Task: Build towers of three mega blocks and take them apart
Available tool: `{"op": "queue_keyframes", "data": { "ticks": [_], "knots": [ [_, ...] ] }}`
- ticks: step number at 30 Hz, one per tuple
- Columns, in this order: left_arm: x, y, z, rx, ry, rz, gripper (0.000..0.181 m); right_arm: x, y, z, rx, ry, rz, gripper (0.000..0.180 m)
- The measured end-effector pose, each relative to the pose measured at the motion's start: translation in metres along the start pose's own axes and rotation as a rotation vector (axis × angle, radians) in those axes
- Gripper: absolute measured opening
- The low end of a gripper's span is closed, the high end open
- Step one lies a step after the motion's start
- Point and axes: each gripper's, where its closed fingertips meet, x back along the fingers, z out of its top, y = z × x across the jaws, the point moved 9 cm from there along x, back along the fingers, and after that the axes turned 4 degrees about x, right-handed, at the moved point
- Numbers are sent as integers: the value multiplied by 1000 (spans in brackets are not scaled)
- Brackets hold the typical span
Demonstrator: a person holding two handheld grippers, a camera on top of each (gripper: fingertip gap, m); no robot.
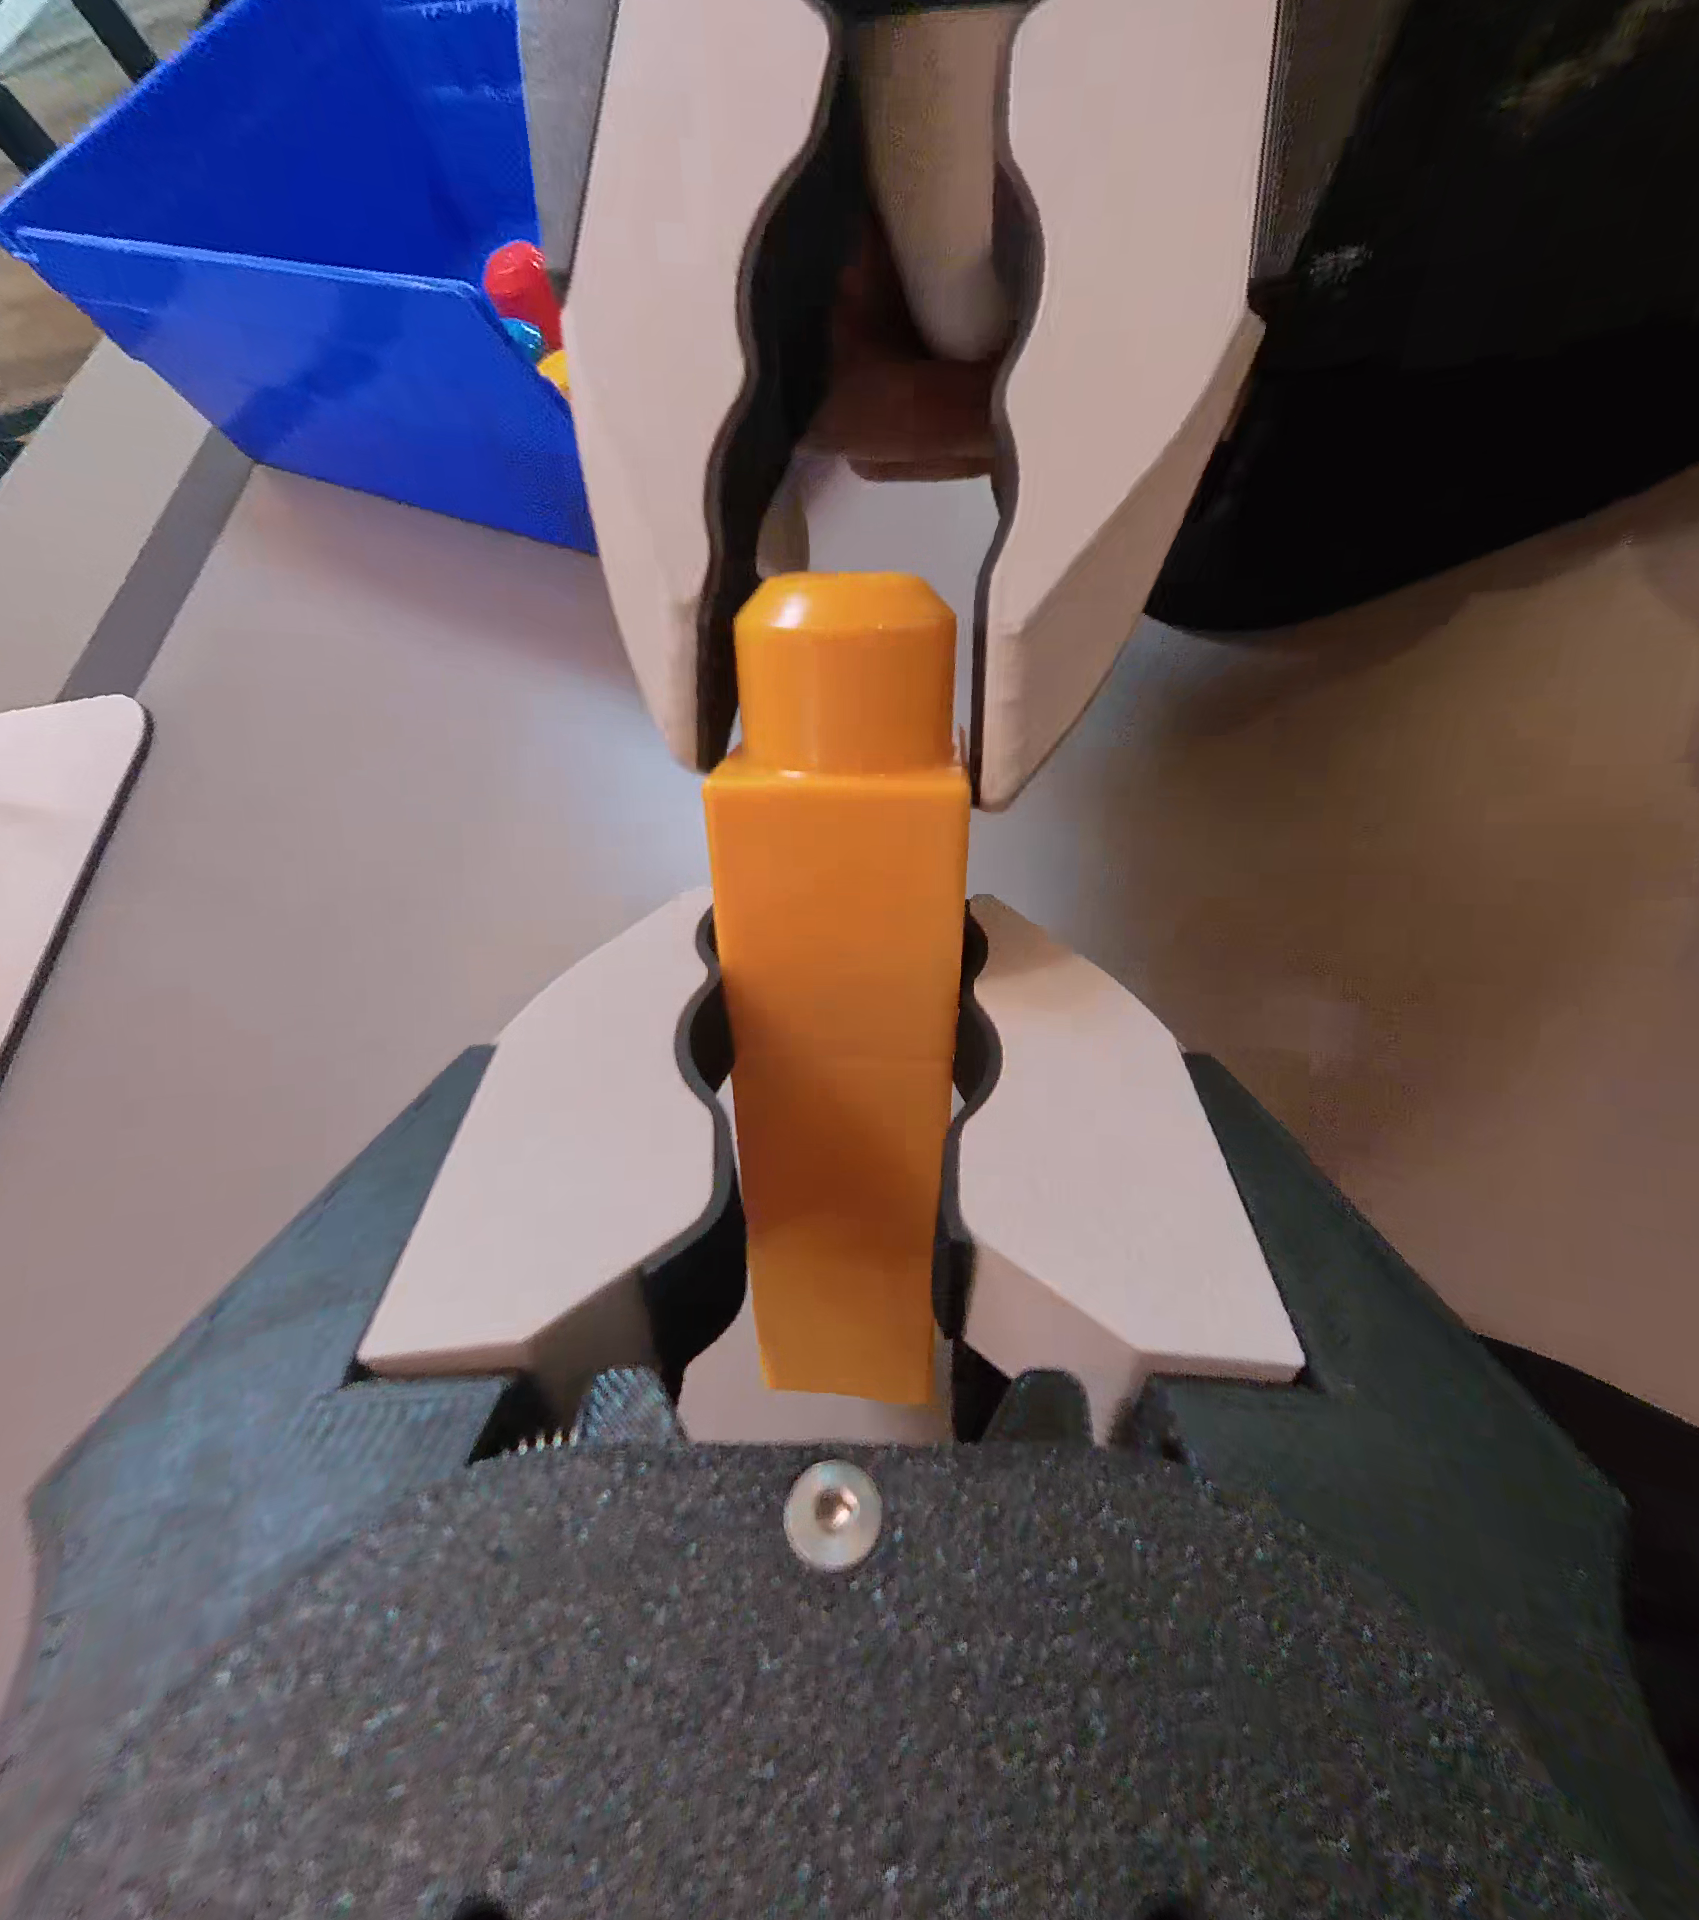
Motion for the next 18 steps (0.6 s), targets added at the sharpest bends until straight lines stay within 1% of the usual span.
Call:
{"op": "queue_keyframes", "data": {
  "ticks": [2, 5, 9, 11, 12, 13, 14, 16, 18],
  "knots": [
    [0, 1, 1, 1, 28, -23, 40, 2, -1, 3, -5, -25, 13, 32],
    [4, 4, 7, -2, 93, -53, 40, 8, -3, 12, -4, -17, 26, 32],
    [10, -1, 5, 9, 123, -28, 37, 25, 2, 16, -12, 29, 10, 32],
    [14, -4, 8, 49, 169, -55, 36, 33, 6, 17, -33, 66, 6, 32],
    [15, -4, 9, 40, 153, -48, 36, 36, 7, 17, -40, 82, 9, 32],
    [14, -4, 5, 6, 86, -14, 36, 39, 8, 19, -45, 104, 7, 32],
    [11, -6, -3, -26, 13, 26, 36, 48, 10, 23, -54, 158, -1, 32],
    [8, -9, -14, 8, -13, 18, 36, 78, 16, 31, -82, 283, -28, 32],
    [7, -14, -18, 33, -23, 19, 36, 113, 26, 33, -81, 372, -180, 32]
  ]
}}
